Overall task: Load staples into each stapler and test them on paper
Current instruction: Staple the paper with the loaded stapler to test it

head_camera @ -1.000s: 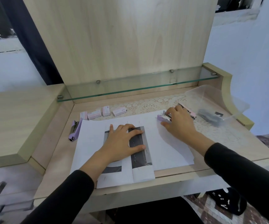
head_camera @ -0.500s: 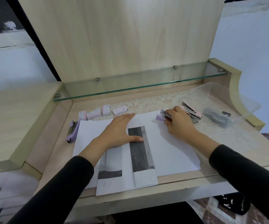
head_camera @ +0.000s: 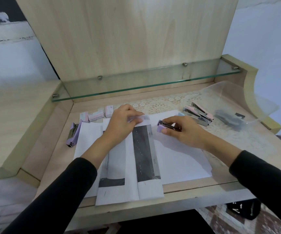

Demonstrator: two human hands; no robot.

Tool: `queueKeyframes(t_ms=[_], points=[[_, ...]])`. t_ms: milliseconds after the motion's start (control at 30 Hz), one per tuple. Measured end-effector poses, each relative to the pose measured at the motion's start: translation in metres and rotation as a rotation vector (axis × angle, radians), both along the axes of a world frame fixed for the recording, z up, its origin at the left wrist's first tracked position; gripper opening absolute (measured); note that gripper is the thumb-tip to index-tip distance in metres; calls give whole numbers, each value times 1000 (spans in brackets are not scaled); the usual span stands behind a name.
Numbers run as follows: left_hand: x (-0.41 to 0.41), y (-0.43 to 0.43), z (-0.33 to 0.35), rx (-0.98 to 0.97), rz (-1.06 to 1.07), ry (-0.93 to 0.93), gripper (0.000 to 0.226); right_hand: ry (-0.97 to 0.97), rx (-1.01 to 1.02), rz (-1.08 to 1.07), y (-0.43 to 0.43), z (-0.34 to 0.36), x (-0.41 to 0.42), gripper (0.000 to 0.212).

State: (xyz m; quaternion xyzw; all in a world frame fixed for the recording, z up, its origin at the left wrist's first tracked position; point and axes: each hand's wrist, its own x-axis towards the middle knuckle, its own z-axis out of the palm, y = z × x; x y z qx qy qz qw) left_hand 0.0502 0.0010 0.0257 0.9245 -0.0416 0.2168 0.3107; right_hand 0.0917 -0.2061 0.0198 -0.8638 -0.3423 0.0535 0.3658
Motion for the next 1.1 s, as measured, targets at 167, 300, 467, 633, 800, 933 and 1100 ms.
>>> queueKeyframes(t_ms=[167,300,467,633,800,933,1100], points=[[-3,-6,25,48,-50,-160,13,3,23,54,3,9,-8,33],[-4,-9,40,67,-87,-195,14,90,110,39,3,18,-12,26],[-5,-9,42,182,-122,-311,15,128,140,55,1,21,-18,26],[-5,-11,36,303,-148,-429,13,155,179,84,4,27,-21,25],[-8,-11,36,280,-149,-443,18,105,152,97,8,27,-22,41],[-9,-10,38,273,-145,-438,21,61,127,88,10,25,-21,50],[-9,-9,38,270,-148,-443,22,27,84,87,12,25,-20,49]])
